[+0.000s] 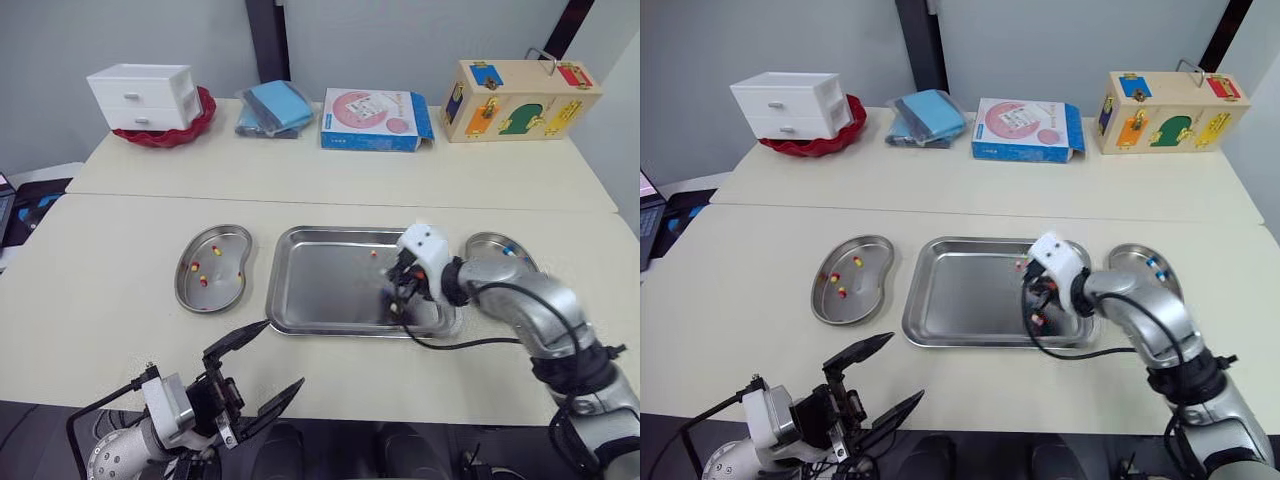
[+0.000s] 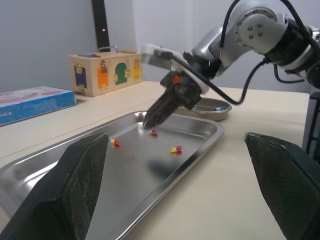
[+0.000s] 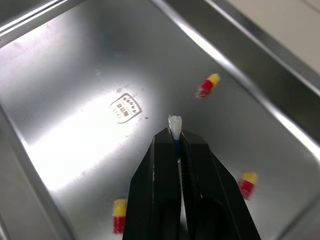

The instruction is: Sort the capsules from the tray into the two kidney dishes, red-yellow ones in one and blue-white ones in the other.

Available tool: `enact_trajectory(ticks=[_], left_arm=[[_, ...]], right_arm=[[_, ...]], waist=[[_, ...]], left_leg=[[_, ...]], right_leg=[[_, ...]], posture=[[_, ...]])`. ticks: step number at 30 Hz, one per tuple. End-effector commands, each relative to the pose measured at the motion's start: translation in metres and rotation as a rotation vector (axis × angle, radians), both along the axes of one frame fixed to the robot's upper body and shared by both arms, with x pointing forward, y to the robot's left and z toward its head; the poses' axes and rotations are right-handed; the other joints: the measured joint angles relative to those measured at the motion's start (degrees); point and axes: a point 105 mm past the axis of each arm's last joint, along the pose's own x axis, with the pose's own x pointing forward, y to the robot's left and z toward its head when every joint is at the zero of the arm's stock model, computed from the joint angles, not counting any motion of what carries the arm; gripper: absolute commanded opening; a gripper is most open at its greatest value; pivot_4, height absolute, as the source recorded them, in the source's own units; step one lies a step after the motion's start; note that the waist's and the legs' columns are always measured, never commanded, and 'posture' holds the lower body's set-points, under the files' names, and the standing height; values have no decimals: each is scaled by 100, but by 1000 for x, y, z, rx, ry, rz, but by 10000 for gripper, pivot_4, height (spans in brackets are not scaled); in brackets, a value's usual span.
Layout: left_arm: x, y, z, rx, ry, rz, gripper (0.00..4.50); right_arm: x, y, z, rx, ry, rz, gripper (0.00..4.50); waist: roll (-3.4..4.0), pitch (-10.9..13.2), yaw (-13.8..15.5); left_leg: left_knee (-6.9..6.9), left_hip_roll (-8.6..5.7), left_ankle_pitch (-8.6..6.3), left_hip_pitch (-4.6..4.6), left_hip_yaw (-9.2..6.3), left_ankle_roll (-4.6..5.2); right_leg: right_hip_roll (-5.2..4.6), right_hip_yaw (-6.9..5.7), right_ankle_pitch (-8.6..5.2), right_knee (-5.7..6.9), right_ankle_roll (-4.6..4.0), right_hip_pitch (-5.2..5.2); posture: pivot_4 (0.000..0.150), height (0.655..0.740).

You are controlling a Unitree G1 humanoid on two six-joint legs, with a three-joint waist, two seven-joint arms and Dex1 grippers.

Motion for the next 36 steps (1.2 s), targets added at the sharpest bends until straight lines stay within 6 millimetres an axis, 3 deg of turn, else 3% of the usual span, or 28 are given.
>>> enact_trajectory(ticks=[1, 7, 11, 29, 36], left_arm=[[-5, -3, 1, 5, -21, -77, 45000], [-6, -8, 0, 20, -38, -168, 45000], [-1, -10, 5, 8, -46, -189, 45000], [6, -10, 9, 8, -43, -158, 45000], [7, -10, 7, 9, -46, -154, 45000]], right_arm=[[-9, -40, 24, 16, -64, -34, 294], [-17, -122, 18, -100, -59, -237, 294], [-19, -148, 16, -126, -56, -322, 294], [-18, -154, 15, -147, -65, -345, 294], [-19, -155, 16, -152, -67, -334, 17649]], waist=[[0, 0, 5], [1, 0, -14], [2, -1, -69], [2, -1, -100], [2, -1, -100]], left_leg=[[0, 0, 0, -1, 1, 0], [-3, 0, 0, 2, 5, 1], [-2, 1, -1, 9, 18, 1], [-2, 1, 0, 9, 18, 1], [-2, 1, 0, 9, 19, 1]], right_leg=[[0, 1, 0, -3, 0, 2], [0, 4, 0, -4, 0, 2], [1, 17, 0, 0, 0, 2], [1, 18, 0, 0, 1, 5], [1, 18, 0, 0, 1, 5]], posture=[[1500, 7400], [1500, 7400], [1500, 7400], [1500, 7400], [1500, 7400]])
